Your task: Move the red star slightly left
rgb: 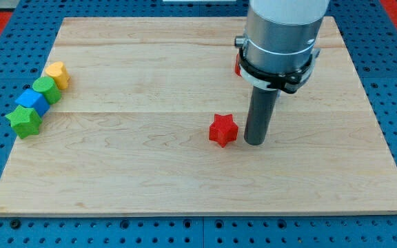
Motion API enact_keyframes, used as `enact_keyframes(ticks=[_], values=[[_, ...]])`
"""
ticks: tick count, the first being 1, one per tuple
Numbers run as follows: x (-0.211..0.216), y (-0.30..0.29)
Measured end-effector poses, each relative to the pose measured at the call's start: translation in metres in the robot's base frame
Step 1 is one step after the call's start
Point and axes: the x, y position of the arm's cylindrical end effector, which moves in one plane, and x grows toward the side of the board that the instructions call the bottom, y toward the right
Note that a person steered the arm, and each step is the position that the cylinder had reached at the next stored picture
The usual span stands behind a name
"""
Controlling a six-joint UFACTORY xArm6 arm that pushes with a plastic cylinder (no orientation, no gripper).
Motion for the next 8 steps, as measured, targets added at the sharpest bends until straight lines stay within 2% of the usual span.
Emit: enact_keyframes(ticks=[4, 8], values=[[-0.009, -0.017], [-0.015, -0.065]])
